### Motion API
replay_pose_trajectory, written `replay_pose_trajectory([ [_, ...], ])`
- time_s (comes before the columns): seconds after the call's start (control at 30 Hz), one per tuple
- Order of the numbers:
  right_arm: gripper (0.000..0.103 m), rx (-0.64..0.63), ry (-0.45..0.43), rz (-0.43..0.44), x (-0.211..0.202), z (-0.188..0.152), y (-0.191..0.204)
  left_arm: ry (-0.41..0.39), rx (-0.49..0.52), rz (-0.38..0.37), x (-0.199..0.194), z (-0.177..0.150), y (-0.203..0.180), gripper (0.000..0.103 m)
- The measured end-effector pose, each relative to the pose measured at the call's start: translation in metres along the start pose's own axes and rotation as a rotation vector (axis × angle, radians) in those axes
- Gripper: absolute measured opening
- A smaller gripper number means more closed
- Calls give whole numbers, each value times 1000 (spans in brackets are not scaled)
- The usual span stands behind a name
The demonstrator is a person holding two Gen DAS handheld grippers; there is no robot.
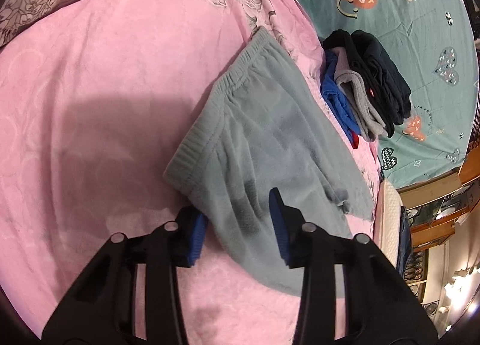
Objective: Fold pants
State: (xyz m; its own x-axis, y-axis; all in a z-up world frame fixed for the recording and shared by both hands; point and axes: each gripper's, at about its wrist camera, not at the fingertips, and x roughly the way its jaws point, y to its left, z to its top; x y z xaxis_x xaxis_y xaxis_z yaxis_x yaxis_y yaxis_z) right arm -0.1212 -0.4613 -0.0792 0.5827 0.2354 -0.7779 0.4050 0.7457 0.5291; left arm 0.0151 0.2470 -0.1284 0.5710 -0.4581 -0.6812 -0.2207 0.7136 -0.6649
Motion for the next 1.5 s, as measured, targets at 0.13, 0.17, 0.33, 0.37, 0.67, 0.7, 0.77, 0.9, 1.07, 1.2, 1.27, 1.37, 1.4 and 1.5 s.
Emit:
replay_pose_trajectory([
  [0.13, 81, -58, 44, -14, 19, 7, 5, 34, 31, 0, 11, -2, -4, 15],
  [0.17, 81, -76, 42, -21, 20, 7, 6, 29, 39, 2, 12, -3, -5, 14],
  [0.33, 42, -140, 106, 17, 29, -1, 17, 20, 33, -12, 13, -1, -1, 12],
  [0.37, 28, -149, 109, 14, 31, -2, 19, 19, 34, -11, 14, -1, -2, 10],
  [0.67, 5, -164, 21, 77, 4, 8, 25, -30, 24, -44, -7, 3, -8, 5],
  [0.7, 4, -168, 8, 80, -2, 10, 25, -34, 25, -44, -10, 4, -11, 5],
  [0.77, 1, -165, -8, 92, -10, 14, 28, -38, 25, -53, -17, 3, -16, 5],
  [0.9, 1, -174, -38, 117, -28, 15, 31, -63, 53, -85, -42, 0, -30, 5],
  [1.07, 1, -177, -16, 103, -28, 8, 26, -86, 99, -78, -59, -5, -40, 5],
  [1.2, 6, -114, 54, 43, -5, -1, 6, -36, 59, -25, -38, -11, -22, 5],
  [1.27, 57, -70, 90, 49, 1, 0, -2, -12, 41, -10, -28, -14, -10, 5],
  [1.37, 65, -22, 85, 69, 3, -2, -14, 2, 39, 6, -20, -16, -3, 5],
  [1.4, 65, -32, 86, 76, 3, -4, -13, 7, 40, 3, -18, -16, -2, 5],
  [1.5, 65, -91, 88, 68, 5, -8, -4, 13, 43, 14, -11, -14, -1, 5],
])
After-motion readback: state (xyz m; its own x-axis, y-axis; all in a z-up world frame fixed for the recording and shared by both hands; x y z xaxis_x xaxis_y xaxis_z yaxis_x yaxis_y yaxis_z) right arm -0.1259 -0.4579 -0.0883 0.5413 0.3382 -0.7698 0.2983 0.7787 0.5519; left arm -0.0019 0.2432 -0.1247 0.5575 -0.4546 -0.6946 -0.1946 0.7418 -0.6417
